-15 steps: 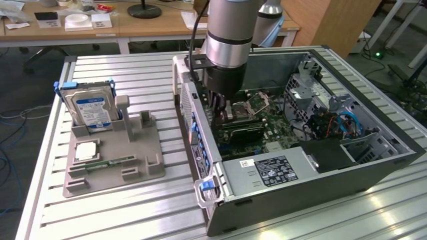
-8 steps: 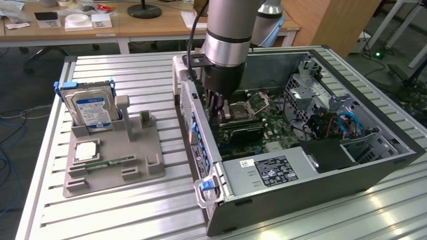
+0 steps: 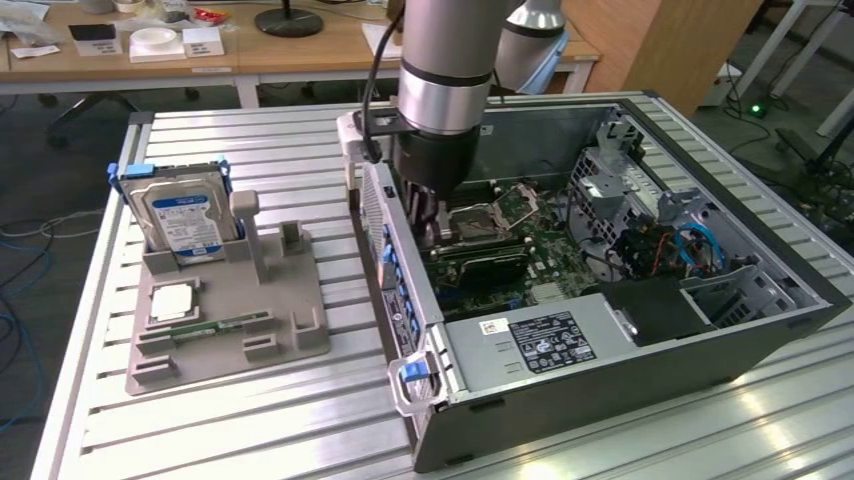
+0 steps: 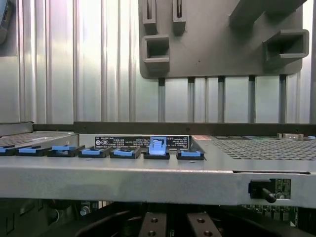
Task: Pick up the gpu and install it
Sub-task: 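Press down on the gpu until it lock into place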
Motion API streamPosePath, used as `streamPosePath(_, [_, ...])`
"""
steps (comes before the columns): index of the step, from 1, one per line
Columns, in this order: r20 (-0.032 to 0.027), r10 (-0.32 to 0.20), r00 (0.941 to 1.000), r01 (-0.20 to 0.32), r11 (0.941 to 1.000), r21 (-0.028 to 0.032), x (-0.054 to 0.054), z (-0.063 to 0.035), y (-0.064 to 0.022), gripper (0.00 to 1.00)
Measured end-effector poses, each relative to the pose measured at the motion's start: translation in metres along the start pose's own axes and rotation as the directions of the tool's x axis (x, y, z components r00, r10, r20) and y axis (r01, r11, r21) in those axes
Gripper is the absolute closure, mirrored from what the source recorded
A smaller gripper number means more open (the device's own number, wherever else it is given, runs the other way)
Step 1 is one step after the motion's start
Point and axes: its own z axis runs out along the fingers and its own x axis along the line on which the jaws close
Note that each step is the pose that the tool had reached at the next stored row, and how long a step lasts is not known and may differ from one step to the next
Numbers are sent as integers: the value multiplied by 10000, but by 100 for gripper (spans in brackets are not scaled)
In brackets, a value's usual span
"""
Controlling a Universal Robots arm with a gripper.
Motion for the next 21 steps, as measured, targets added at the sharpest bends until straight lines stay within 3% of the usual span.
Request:
streamPosePath(13, [-2,6,10000,-6,10000,-6,40,4,3,89])
streamPosePath(17, [-4,5,10000,-5,10000,-7,4,21,2,89])
streamPosePath(21, [0,11,10000,-11,10000,-1,-1,26,-77,89])
